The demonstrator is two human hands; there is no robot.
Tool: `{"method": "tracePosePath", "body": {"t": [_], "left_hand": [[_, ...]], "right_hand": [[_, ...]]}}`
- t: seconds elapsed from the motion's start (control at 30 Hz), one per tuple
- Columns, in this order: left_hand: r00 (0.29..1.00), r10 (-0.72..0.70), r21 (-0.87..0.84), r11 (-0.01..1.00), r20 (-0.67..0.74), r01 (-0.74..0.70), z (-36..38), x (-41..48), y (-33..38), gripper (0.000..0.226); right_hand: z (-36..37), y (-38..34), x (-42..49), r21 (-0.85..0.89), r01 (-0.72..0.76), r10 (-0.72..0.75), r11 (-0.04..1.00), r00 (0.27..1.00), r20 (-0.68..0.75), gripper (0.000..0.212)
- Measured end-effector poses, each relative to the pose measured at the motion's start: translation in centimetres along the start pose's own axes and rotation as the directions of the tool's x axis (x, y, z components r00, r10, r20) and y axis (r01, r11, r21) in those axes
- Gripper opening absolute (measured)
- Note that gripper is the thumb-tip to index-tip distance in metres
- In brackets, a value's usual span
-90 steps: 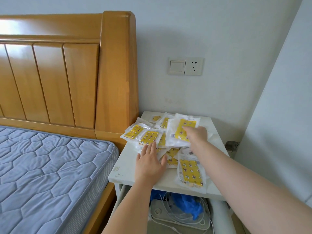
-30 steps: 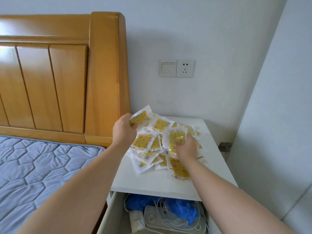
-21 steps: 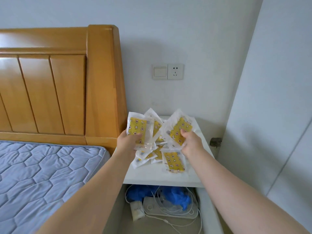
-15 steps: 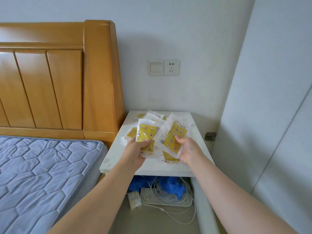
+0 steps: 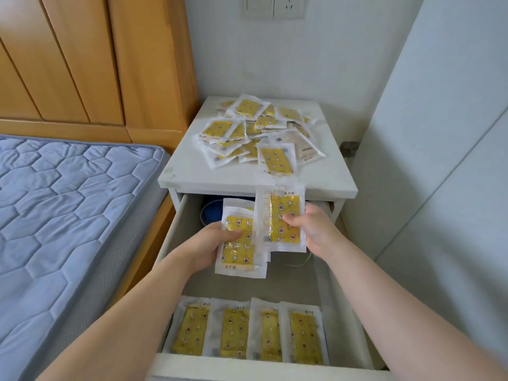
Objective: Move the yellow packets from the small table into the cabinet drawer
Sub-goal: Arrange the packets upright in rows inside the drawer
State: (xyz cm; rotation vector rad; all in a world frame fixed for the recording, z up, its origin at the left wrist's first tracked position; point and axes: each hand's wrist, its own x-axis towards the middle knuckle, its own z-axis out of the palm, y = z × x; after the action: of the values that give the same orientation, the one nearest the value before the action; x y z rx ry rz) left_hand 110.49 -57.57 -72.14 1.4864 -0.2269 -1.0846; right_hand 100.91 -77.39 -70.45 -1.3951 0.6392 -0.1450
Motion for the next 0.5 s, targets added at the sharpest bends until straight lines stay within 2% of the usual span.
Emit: {"method": "tracePosePath", "body": {"t": [0.13, 0.2, 0.3, 0.37, 0.5], "left_hand": [[0.989, -0.118, 0.266, 0.954, -0.086, 0.136, -2.5, 0.7, -1.8, 0.028], [0.974, -0.129, 0.334, 0.924, -0.187, 0.187, -3.2, 1.1, -2.0, 0.029], [0.917, 0.010, 0.478, 0.856, -0.398, 0.198, -3.7, 1.6, -2.1, 0.032], [0.871, 0.110, 0.568, 0.795, -0.479, 0.212, -3.7, 1.6, -2.1, 0.038], [0.878, 0.192, 0.643, 0.750, -0.438, 0.157, -3.1, 1.6, -1.6, 0.031]], "right_hand": [[0.1, 2.9, -0.6, -0.102, -0.140, 0.150, 0.985, 0.983, 0.105, 0.026], [0.4, 3.7, -0.6, -0.137, -0.226, 0.246, 0.965, 0.957, 0.156, 0.024], [1.0, 4.5, -0.7, -0.150, -0.351, 0.370, 0.924, 0.920, 0.127, 0.022], [1.6, 5.6, -0.6, -0.146, -0.439, 0.452, 0.887, 0.889, 0.069, 0.022], [5.1, 8.1, -1.3, -0.237, -0.587, 0.612, 0.774, 0.790, 0.042, 0.025]]}}
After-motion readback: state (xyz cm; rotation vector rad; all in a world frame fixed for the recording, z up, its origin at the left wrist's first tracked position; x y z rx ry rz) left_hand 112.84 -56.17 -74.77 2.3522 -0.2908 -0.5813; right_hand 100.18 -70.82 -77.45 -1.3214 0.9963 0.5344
